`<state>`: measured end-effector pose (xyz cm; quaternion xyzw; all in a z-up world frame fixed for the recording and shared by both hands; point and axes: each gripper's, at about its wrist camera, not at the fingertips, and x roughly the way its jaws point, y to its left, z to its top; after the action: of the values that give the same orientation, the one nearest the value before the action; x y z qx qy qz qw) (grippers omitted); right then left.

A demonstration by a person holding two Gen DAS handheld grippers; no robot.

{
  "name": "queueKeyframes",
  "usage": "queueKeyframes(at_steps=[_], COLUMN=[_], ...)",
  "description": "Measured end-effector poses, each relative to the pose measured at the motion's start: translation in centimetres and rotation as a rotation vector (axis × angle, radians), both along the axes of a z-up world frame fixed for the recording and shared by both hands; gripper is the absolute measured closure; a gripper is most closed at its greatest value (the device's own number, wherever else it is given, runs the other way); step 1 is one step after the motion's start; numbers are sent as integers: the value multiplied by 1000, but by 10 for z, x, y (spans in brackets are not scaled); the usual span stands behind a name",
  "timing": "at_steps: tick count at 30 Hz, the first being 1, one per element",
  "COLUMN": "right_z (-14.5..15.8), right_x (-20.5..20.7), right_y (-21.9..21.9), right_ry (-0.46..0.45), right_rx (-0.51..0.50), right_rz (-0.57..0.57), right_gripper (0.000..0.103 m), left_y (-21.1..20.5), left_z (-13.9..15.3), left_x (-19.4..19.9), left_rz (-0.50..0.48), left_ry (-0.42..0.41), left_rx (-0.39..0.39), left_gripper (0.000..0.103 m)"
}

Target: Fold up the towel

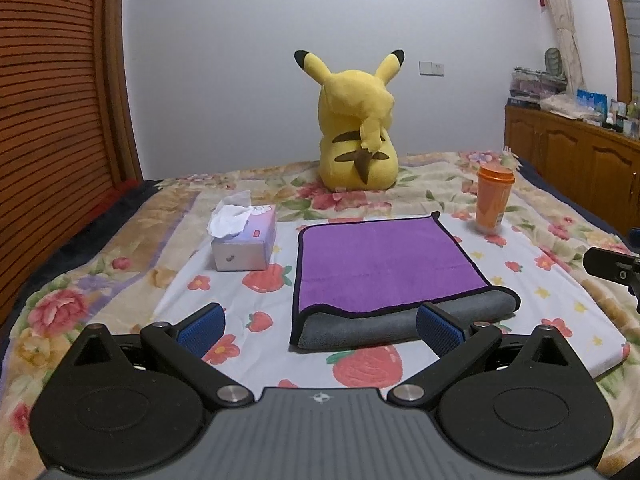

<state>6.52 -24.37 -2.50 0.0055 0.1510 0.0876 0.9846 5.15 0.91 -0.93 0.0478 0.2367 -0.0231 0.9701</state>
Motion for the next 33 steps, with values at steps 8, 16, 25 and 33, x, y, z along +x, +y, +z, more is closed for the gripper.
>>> queueKeyframes(at_steps=[8, 16, 25, 33], right_z=[-2, -10, -20, -30], right_x=[18, 41, 63, 87], right_y=[-1, -7, -9, -17], right_ry=[30, 68, 122, 167], right_rx=[-6, 17, 7, 20], right_rz=[30, 43, 33, 29], right_gripper=[0, 0, 0, 0], left_y=[-4, 0, 6, 13], left_z=[-10, -18, -19, -26], left_x=[25, 48, 72, 93], left_rz=[-14, -13, -12, -22], left_ry=[68, 105, 106, 134], left_rx=[40, 37, 17, -7], left_gripper=[0, 0, 0, 0])
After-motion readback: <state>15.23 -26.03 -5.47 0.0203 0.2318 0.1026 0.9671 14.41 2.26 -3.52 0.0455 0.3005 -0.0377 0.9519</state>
